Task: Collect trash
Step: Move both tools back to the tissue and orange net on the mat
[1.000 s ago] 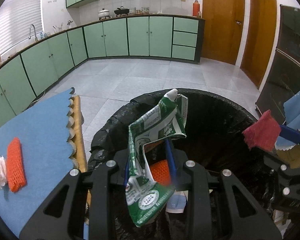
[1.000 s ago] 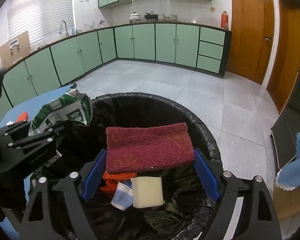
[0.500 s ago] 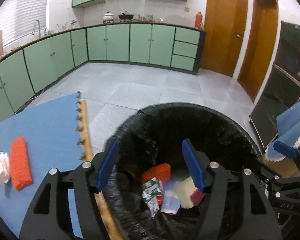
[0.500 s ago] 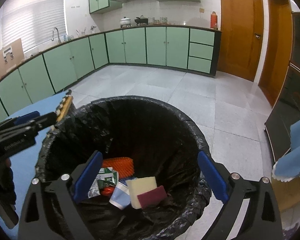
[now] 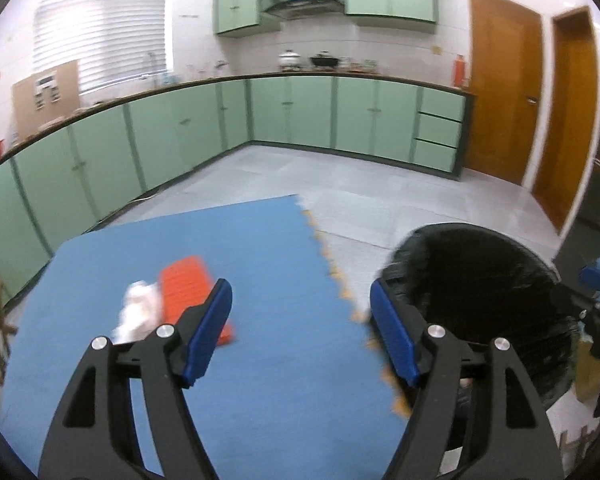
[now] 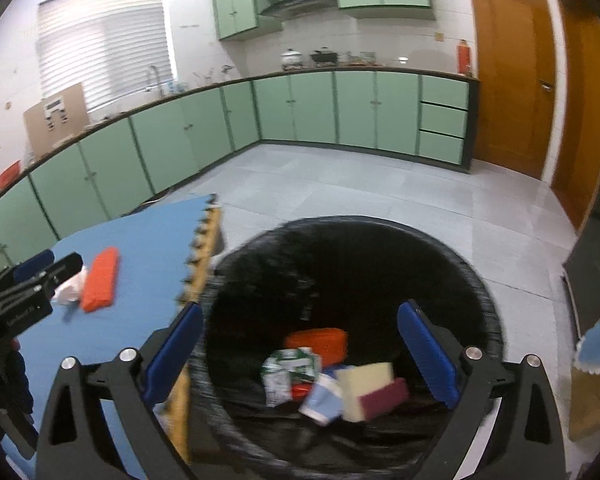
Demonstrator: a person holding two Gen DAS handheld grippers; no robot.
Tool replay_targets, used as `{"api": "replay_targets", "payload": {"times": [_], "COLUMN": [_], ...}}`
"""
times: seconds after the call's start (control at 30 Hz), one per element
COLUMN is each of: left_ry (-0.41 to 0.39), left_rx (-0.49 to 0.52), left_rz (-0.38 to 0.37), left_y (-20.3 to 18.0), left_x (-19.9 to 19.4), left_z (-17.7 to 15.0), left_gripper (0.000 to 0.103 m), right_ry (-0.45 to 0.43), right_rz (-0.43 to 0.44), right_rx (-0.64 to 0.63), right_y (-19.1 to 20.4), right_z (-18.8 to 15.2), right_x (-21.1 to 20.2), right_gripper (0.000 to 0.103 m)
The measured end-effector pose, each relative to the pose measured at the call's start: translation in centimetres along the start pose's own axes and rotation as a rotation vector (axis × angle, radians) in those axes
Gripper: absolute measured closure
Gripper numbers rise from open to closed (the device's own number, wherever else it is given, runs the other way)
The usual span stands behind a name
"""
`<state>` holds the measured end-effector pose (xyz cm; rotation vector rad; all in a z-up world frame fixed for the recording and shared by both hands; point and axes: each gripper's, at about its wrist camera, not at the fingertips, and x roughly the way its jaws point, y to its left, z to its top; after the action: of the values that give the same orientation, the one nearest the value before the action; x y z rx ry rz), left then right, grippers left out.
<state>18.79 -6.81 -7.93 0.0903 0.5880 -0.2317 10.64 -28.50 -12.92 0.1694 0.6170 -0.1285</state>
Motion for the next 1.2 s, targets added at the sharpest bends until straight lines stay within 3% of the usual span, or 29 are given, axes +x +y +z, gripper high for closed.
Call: {"api": "replay_targets", "payload": {"times": [0.37,0.53,0.77,1.2], "left_ry": [0.021,0.038,0.083,0.179], "left_rx": [-0.075,-0.099,-0.127,-0.126], "left_rz": [0.194,0.241,0.241,0.184], "left_y": [10.7,14.2,16.2,16.2], "left_x": [-1.7,-1.5,1.0,7.1], "left_z": [-2.6,-3.5,-3.9,-4.3], "left_gripper": [0.033,0.033,0.033,0.033], "right_ry": [0.020,0.041,0.078,0.134], "right_rz": [0.149,0.195,0.205,0.171], "right_rx": [-0.092,-0.116,-0.151,-0.177], "right_y": [11.1,15.2,18.7,19.0], "right_z": [0.3,0.0,-0.6,-1.3], "right_x": [3.3,5.7,8.3,12.0], "right_gripper": [0.007,0.007,0.007,0.007]}}
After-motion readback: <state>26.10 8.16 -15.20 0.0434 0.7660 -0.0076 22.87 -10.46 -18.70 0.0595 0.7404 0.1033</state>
